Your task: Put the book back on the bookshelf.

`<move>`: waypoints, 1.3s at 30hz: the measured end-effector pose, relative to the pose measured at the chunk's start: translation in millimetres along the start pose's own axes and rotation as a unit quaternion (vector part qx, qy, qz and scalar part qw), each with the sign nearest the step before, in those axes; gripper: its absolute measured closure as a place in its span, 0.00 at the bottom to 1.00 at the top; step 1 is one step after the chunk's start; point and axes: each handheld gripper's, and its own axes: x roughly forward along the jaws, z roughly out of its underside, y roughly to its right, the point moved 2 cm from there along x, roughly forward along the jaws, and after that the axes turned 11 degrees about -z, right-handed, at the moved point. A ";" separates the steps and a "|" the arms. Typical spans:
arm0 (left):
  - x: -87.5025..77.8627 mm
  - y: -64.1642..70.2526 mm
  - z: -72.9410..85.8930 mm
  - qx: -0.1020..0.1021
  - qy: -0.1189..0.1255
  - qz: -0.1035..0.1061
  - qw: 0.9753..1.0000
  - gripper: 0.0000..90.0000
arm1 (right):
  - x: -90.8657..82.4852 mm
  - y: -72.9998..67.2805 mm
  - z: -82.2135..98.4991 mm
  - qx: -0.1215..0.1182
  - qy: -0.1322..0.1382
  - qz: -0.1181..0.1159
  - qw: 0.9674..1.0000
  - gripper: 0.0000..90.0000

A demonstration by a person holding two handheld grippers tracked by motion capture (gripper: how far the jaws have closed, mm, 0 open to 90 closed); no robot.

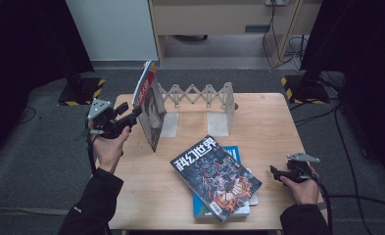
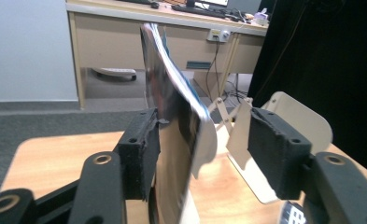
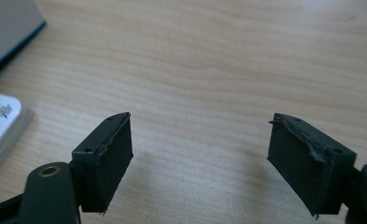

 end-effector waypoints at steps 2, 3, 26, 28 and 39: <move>-4.3 0.4 7.9 -0.003 -0.002 0.007 1.000 0.46 | -3.2 -1.6 -1.7 0.001 0.004 -0.001 1.000 0.25; -5.5 0.5 10.6 -0.003 -0.005 0.009 1.000 0.46 | -4.1 -2.4 -2.0 -0.001 0.004 -0.003 1.000 0.26; 5.6 22.0 104.7 0.043 -0.079 0.076 0.993 0.37 | -26.8 -36.2 -21.8 -0.022 0.051 -0.034 0.998 0.30; 7.7 25.4 110.5 0.047 -0.092 0.081 0.991 0.37 | -28.3 -39.8 -22.8 -0.024 0.051 -0.039 0.998 0.30; 18.9 36.8 137.2 0.037 -0.126 0.120 0.984 0.37 | -33.4 -55.1 -25.4 -0.038 0.056 -0.062 0.996 0.31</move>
